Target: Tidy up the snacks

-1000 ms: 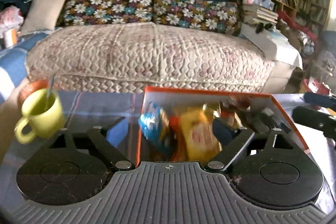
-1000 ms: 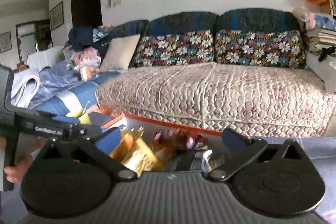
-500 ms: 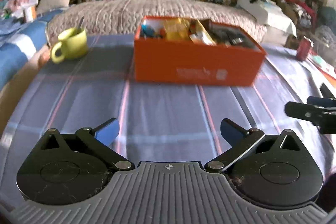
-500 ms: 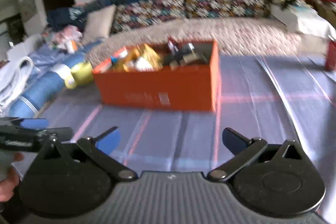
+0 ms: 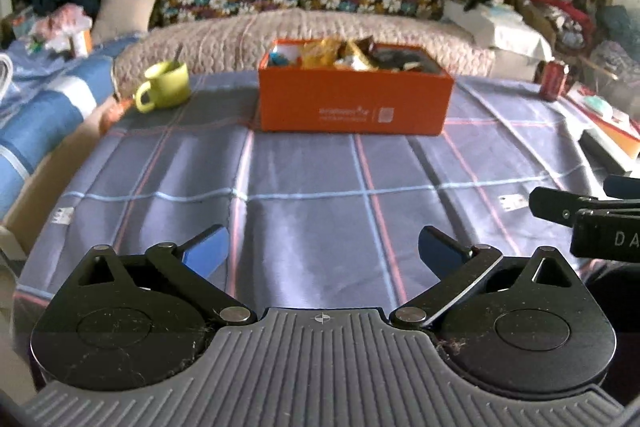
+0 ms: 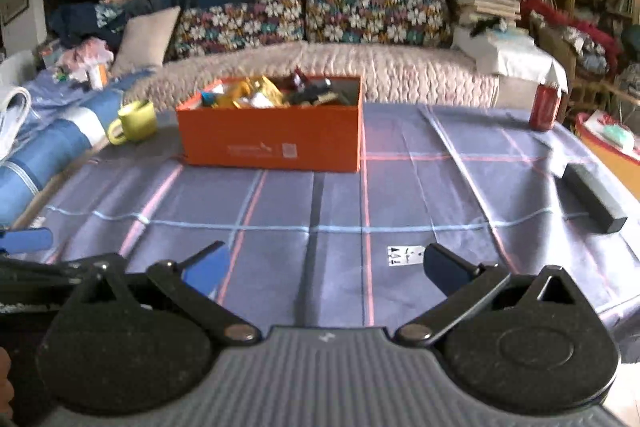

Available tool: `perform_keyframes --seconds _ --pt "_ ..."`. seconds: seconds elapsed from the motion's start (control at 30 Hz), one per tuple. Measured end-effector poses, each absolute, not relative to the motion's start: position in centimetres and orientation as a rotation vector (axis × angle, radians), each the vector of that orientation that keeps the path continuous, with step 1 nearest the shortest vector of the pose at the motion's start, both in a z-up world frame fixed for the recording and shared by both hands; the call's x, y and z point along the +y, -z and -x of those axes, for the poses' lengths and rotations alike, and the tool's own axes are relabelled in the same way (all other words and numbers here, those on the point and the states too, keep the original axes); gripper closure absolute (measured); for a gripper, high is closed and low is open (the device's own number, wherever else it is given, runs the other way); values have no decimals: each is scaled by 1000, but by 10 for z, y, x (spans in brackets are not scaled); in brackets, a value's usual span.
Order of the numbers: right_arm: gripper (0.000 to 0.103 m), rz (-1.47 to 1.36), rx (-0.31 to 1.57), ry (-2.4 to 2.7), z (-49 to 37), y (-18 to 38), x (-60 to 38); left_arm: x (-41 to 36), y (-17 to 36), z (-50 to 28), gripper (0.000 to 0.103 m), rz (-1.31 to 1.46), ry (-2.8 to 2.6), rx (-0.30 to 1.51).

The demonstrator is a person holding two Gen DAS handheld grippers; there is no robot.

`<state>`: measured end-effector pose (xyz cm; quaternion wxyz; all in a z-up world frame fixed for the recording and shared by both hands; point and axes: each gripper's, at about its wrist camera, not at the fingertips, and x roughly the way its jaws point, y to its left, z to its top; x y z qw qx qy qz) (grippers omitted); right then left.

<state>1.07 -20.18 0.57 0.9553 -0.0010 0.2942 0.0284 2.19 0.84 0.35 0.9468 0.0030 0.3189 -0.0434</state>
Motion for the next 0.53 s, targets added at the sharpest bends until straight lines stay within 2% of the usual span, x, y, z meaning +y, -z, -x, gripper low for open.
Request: perform_keyframes --seconds 0.23,0.4,0.53 --pt "0 17 527 -76 26 -25 -206 -3 -32 8 18 -13 101 568" --pt "0 2 511 -74 30 -31 -210 -5 -44 13 24 0 117 526" --pt "0 -6 518 -69 29 -30 -212 -7 -48 17 23 -25 106 494"
